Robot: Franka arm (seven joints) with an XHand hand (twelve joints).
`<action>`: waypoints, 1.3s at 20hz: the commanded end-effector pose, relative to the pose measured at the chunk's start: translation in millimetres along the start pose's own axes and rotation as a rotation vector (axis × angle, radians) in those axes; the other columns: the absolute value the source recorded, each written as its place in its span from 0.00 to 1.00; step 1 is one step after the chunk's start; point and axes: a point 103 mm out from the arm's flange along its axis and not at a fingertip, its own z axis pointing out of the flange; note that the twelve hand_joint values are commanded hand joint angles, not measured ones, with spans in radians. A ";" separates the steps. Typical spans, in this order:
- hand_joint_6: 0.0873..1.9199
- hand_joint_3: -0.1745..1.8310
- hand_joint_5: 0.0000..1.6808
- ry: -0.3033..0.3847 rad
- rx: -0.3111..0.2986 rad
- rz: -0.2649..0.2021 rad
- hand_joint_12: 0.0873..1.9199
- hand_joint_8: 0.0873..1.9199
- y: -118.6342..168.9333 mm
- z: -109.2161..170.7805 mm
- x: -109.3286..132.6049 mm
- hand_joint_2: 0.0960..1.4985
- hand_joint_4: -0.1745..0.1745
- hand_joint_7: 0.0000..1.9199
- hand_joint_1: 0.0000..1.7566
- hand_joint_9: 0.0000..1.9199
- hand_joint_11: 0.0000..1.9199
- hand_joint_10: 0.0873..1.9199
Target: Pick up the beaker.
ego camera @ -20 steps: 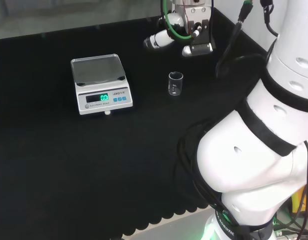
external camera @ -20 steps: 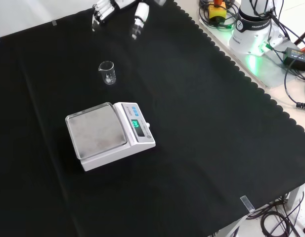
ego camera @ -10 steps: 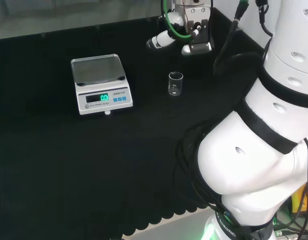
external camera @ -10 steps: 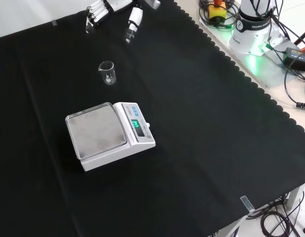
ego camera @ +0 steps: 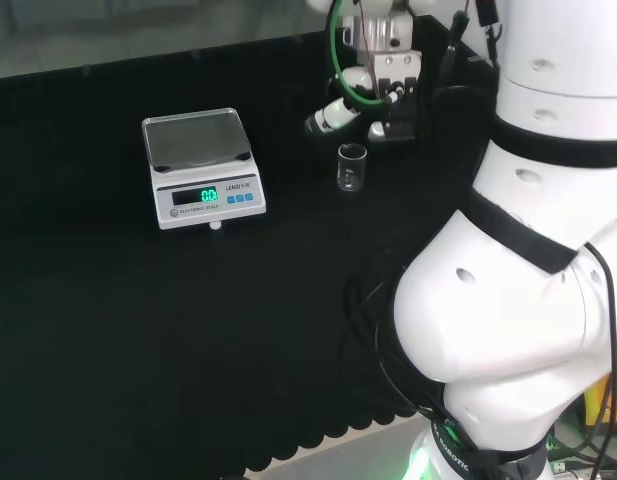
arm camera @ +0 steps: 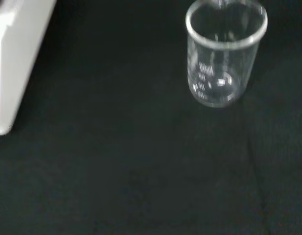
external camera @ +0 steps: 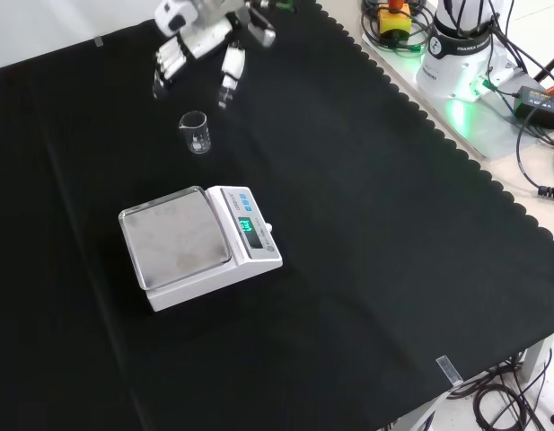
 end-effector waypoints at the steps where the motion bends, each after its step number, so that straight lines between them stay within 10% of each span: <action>1: 0.00 0.05 0.11 0.031 0.077 0.009 0.81 0.30 37.5 40.5 -19.5 0.59 0.32 0.00 0.23 0.00 0.00 0.39; 19: 0.00 0.05 0.12 0.031 0.184 0.027 0.80 0.32 38.4 81.9 -14.4 0.60 0.31 0.00 0.26 0.00 0.04 0.43; 22: 0.00 0.05 0.14 0.053 0.149 0.050 0.74 0.37 32.7 85.6 -17.1 0.61 0.27 0.04 0.30 0.09 0.16 0.45; 26: 0.00 0.04 0.23 0.057 0.105 0.070 0.53 0.40 29.1 79.9 -18.5 0.65 0.08 0.25 0.43 0.45 0.54 0.33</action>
